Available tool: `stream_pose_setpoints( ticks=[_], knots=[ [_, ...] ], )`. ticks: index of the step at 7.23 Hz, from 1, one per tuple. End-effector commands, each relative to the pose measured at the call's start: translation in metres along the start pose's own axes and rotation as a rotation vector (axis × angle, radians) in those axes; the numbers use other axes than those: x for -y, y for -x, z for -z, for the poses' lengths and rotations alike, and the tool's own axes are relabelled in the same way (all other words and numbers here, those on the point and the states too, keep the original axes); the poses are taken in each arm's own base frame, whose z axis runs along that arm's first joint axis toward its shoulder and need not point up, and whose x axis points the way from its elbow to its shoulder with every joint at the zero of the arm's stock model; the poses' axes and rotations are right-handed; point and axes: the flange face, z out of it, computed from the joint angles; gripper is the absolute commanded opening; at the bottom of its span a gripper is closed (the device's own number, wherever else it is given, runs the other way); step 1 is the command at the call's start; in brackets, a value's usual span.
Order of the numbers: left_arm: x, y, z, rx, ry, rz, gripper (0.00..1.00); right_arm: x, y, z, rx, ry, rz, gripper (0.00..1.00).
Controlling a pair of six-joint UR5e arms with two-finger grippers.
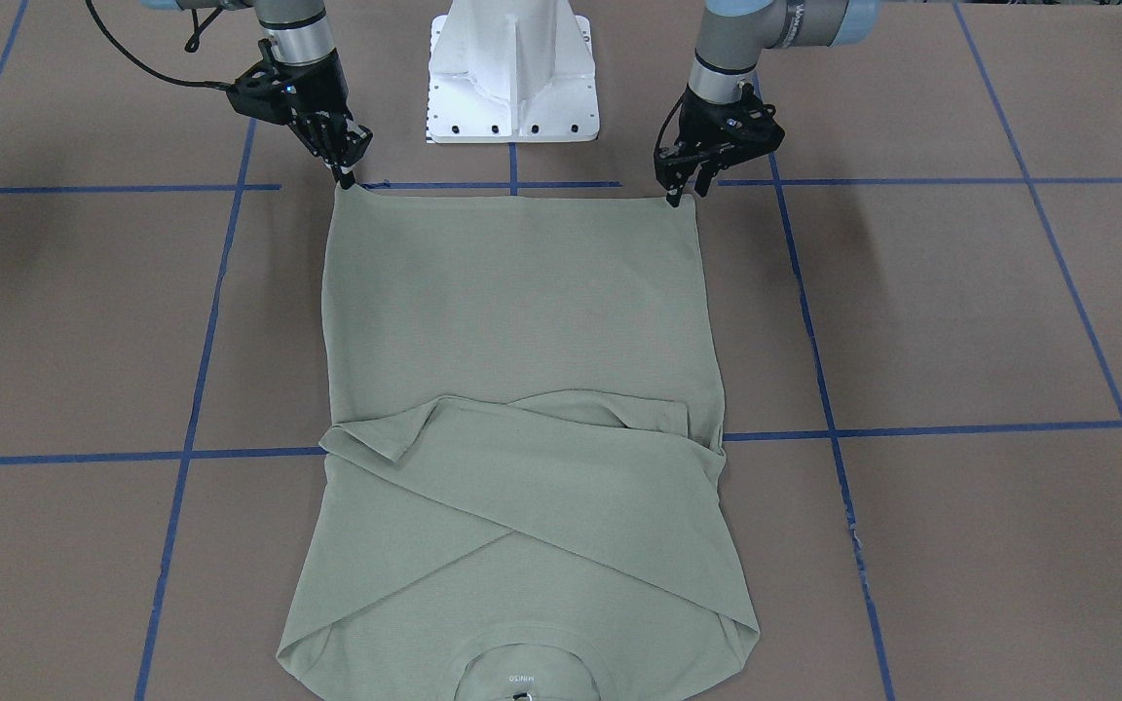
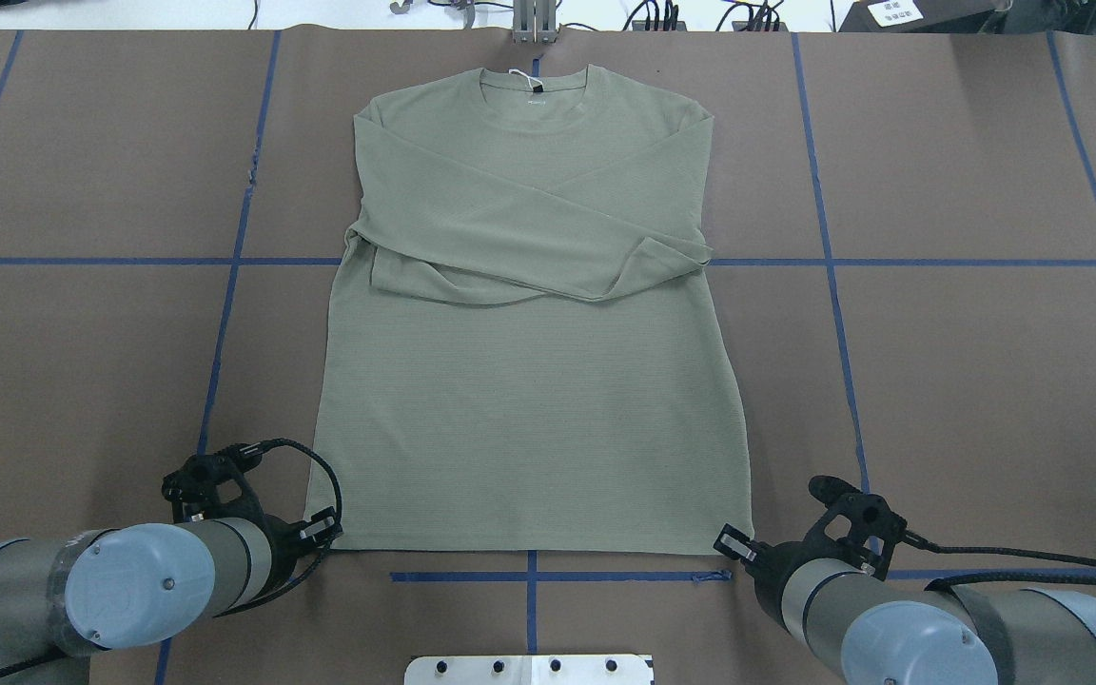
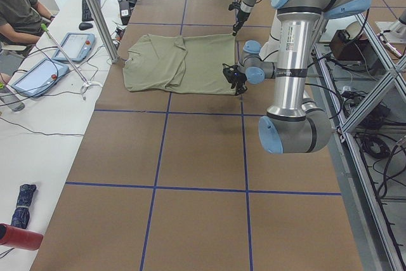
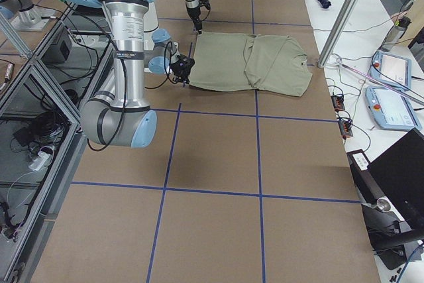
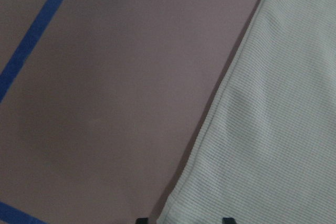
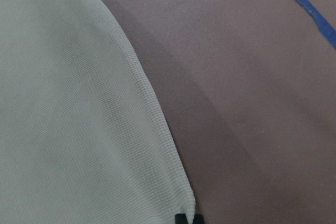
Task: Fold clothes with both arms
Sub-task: 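Grasp both hem corners with the left and right grippers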
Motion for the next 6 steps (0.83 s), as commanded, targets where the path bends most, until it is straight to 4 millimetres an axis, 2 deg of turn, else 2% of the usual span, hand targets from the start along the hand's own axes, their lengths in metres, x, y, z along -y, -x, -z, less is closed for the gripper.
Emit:
stream_pose_setpoints(
  ticks=[1, 2, 4, 6],
  knots=[
    [0.0, 0.001, -0.002, 0.004, 0.0, -0.001, 0.33, 0.0, 0.0, 0.0, 0.001, 0.0, -0.001, 0.0],
    [-0.001, -0.002, 0.004, -0.008, 0.008, -0.004, 0.0, 0.0, 0.001, 0.0, 0.002, -0.001, -0.001, 0.0],
    [-0.002, -0.008, 0.014, -0.029, 0.018, -0.003, 0.0, 0.002, -0.001, -0.001, -0.002, -0.005, 0.0, 0.0],
    [-0.003, -0.013, 0.046, -0.077, 0.043, 0.006, 0.0, 0.004, 0.003, 0.008, 0.015, 0.001, -0.007, 0.0]
  ],
)
